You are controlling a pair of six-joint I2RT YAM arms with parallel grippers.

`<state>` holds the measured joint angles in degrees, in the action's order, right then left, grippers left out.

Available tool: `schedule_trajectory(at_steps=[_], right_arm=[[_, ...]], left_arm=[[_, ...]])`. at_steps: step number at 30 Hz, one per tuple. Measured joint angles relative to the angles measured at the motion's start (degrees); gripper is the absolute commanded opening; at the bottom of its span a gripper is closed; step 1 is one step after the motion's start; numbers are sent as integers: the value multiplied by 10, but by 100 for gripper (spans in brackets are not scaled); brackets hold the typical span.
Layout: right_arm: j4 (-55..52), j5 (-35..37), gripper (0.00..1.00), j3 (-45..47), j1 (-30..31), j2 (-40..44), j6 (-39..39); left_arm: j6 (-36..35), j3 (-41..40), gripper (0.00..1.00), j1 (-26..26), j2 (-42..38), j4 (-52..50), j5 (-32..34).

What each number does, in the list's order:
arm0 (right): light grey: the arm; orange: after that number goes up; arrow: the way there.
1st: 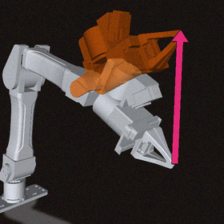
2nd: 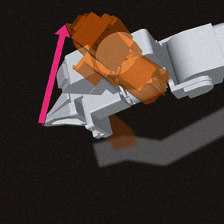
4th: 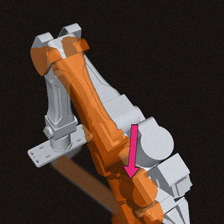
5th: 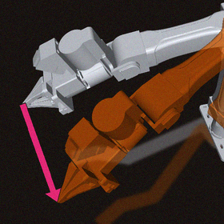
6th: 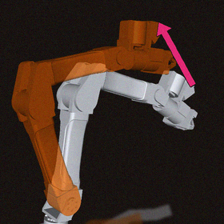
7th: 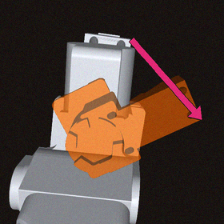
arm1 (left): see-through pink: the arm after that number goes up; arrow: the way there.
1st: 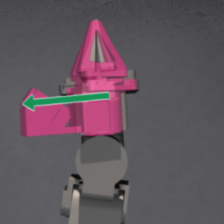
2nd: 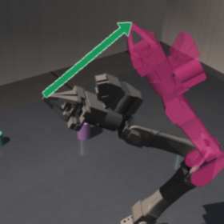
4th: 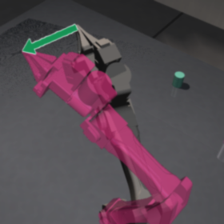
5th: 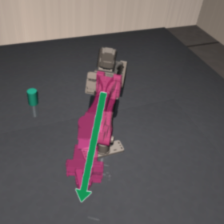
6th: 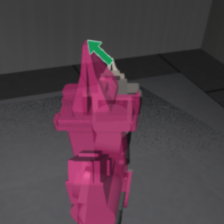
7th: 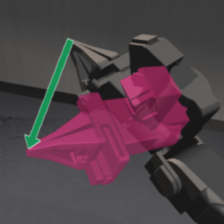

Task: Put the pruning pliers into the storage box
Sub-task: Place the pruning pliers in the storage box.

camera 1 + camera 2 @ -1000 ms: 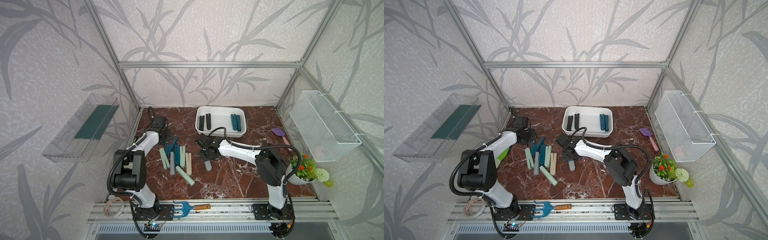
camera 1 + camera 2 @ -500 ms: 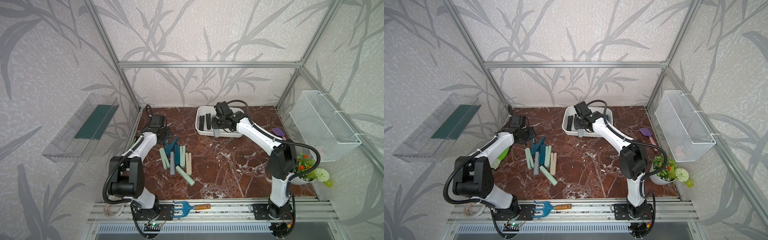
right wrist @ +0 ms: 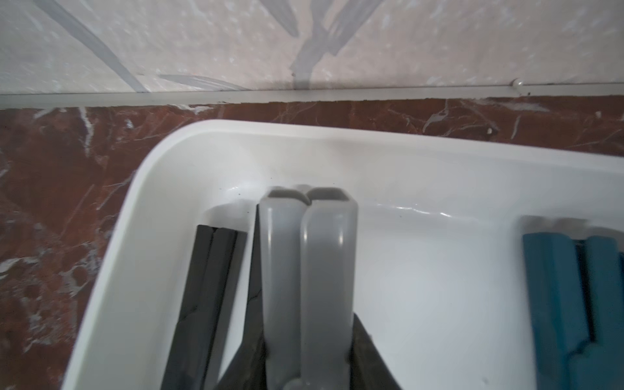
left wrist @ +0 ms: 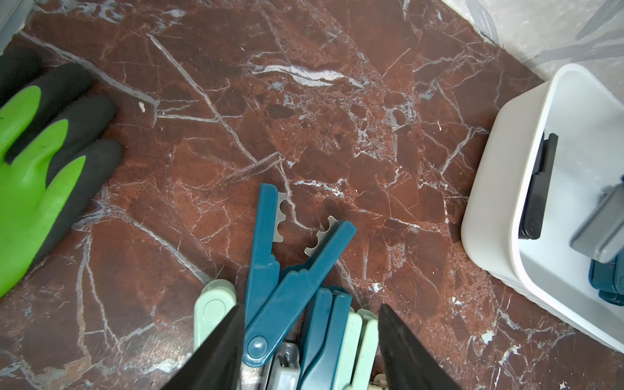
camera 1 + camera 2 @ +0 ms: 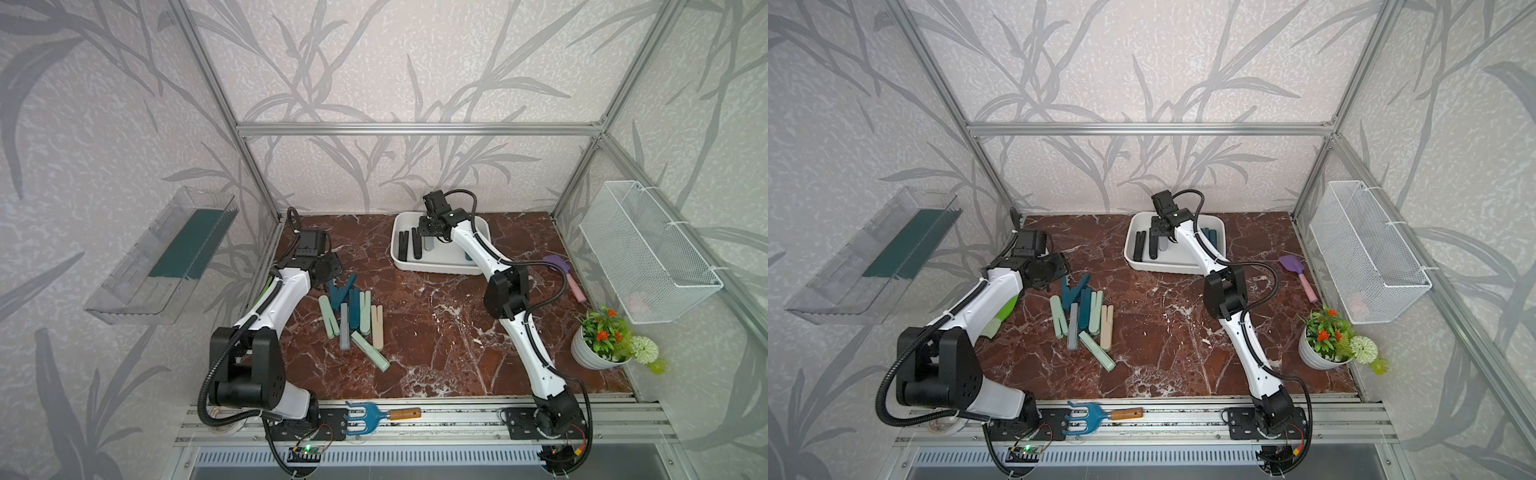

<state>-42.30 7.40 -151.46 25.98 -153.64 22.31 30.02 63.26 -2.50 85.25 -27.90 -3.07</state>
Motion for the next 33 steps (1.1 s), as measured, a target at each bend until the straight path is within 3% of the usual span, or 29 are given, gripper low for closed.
schedule_trajectory(at_steps=[9, 33], right_arm=[[9, -9, 36, 9, -23, -31, 29], [18, -23, 51, 15, -23, -50, 66]], left_arm=[[-7, 0, 63, 0, 0, -15, 0], [-20, 0, 63, 0, 0, -24, 2]])
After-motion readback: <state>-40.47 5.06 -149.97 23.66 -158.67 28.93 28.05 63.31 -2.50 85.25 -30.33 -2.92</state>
